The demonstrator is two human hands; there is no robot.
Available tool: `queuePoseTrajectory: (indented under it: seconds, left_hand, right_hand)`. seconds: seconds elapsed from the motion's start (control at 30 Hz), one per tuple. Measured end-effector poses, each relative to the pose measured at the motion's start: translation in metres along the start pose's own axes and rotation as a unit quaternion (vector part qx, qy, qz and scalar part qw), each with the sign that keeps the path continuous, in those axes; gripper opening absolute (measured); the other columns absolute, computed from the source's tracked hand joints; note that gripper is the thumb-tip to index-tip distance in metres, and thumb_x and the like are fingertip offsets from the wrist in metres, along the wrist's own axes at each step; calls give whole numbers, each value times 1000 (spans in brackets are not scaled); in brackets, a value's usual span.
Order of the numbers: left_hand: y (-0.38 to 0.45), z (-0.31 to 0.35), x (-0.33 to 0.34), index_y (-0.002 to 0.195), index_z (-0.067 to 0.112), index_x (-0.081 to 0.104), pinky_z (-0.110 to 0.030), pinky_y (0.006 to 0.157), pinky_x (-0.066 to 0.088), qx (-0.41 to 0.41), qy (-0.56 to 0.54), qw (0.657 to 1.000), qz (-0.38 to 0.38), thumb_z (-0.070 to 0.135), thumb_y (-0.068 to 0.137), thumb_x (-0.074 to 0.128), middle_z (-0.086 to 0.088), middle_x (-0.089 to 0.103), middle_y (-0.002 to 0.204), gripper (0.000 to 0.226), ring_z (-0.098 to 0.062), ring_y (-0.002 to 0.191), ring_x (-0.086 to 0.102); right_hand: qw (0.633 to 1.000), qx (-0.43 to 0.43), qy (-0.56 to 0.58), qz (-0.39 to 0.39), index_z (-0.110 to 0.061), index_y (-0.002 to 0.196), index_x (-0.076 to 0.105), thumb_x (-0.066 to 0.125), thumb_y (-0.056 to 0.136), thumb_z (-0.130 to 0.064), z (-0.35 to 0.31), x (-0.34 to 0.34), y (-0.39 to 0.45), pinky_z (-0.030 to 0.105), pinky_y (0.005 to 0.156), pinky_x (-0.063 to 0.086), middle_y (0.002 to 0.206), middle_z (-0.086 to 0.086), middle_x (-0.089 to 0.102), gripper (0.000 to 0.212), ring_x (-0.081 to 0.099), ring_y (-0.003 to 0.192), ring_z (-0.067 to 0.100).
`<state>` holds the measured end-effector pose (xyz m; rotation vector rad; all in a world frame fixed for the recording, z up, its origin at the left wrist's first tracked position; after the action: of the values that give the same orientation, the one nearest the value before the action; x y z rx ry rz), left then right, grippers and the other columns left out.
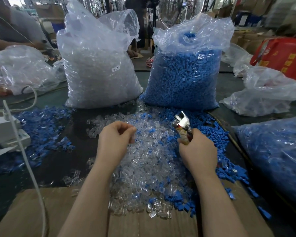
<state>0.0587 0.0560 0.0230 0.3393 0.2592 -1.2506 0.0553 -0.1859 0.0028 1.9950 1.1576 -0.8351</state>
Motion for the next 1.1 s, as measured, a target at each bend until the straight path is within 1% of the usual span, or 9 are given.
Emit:
queuePoseTrajectory:
  seconds: [0.07,0.2,0.3,0.4,0.53,0.77,0.87,0.97,1.1]
  left_hand:
    - [-2,1,6,89,14,69,-18,62,56,-25,-98,994,-27,13,91,67,1,71,69,3,-9,63,70]
    - [-5,3,18,96,8,69,-17,67,56,-62,-227,967,-95,2,92,62,1,72,70,10,-13,69,72]
    - [-8,5,26,96,6,71,-19,70,56,-86,-297,942,-130,-2,90,62,-3,73,72,13,-17,74,73]
    - [-10,7,30,98,4,72,-19,72,57,-102,-335,924,-154,-7,88,61,-9,74,81,19,-21,81,74]
    - [-14,12,33,99,4,72,-20,73,57,-107,-352,912,-180,-10,87,60,-12,76,88,22,-22,84,74]
    - [-19,17,42,99,5,71,-19,71,57,-111,-359,909,-178,-5,85,65,-7,76,85,19,-17,79,74]
    - [-20,18,45,98,4,71,-20,73,57,-103,-356,911,-182,1,80,70,-9,76,86,19,-17,80,74]
    - [-21,19,47,96,5,72,-21,75,58,-96,-342,916,-185,10,67,75,-10,76,85,30,-19,82,74]
    - [-20,17,48,98,2,71,-18,70,56,-102,-319,928,-163,21,68,75,-7,76,81,36,-16,76,74]
  right_hand:
    - [999,-11,38,-3,-26,83,49,62,88,-37,-1,1,0,32,59,32,74,-7,54,18,48,66,19]
    - [996,-25,80,-11,-28,76,45,64,87,-37,-3,1,-1,29,52,28,70,-14,51,23,46,63,7]
    - [992,-35,120,-27,-27,84,55,64,88,-35,-7,3,-2,33,58,39,75,-9,59,13,56,71,20]
    - [986,-43,160,-35,-23,93,61,65,88,-32,-11,2,-3,42,70,52,85,-2,66,11,61,80,24]
    - [977,-58,201,-39,-24,89,60,67,88,-31,-15,0,-4,44,71,52,81,-4,64,9,61,78,23]
    - [964,-74,251,-37,-25,85,61,71,86,-32,-20,-1,-6,43,68,52,74,-7,63,12,59,71,19]
    - [962,-78,258,-32,-28,82,59,71,86,-31,-19,-1,-6,38,64,50,71,-10,63,14,58,67,11]
    - [960,-77,268,-29,-28,80,58,71,85,-30,-18,-1,-7,34,60,47,71,-15,63,15,57,65,7]
    - [956,-82,281,-29,-20,82,61,72,85,-28,-20,-3,-7,41,63,50,67,-5,61,14,56,62,13]
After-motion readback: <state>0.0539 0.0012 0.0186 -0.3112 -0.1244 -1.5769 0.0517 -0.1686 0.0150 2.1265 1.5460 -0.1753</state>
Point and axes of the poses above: each hand's wrist, its own y-axis towards the middle knuckle, its own x-axis out of the palm, z = x × y, the point moved 6 cm from there along y, towards the middle knuckle
